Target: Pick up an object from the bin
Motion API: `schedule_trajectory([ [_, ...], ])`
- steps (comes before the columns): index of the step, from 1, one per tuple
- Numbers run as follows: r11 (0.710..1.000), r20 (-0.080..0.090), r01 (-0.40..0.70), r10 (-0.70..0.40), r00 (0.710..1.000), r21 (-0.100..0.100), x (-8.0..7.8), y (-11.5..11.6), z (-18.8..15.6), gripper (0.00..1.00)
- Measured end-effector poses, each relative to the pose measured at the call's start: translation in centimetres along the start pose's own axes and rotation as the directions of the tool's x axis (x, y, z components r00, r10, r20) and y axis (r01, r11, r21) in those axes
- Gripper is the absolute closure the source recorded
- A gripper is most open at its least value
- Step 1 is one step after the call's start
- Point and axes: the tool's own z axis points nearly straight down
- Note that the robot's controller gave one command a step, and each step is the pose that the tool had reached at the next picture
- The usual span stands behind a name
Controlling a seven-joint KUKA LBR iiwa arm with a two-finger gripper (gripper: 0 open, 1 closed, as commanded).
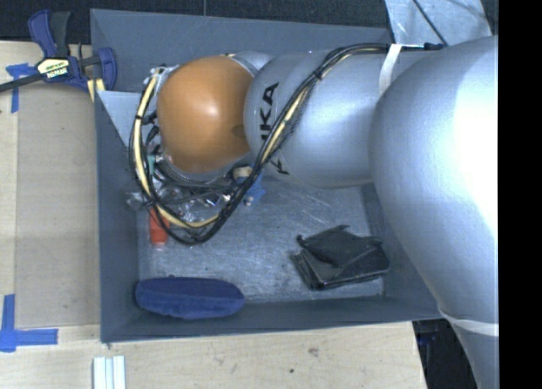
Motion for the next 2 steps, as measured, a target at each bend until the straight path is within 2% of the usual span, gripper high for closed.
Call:
schedule_trajectory([
  [1, 0.908, -0.005, 0.419, -0.419, 0.908, 0.001, -0.57, -0.96, 3.8, 0.0],
  [2, 0.91, -0.006, 0.414, -0.414, 0.91, 0.002, -0.49, -1.18, 3.75, 0.0],
])
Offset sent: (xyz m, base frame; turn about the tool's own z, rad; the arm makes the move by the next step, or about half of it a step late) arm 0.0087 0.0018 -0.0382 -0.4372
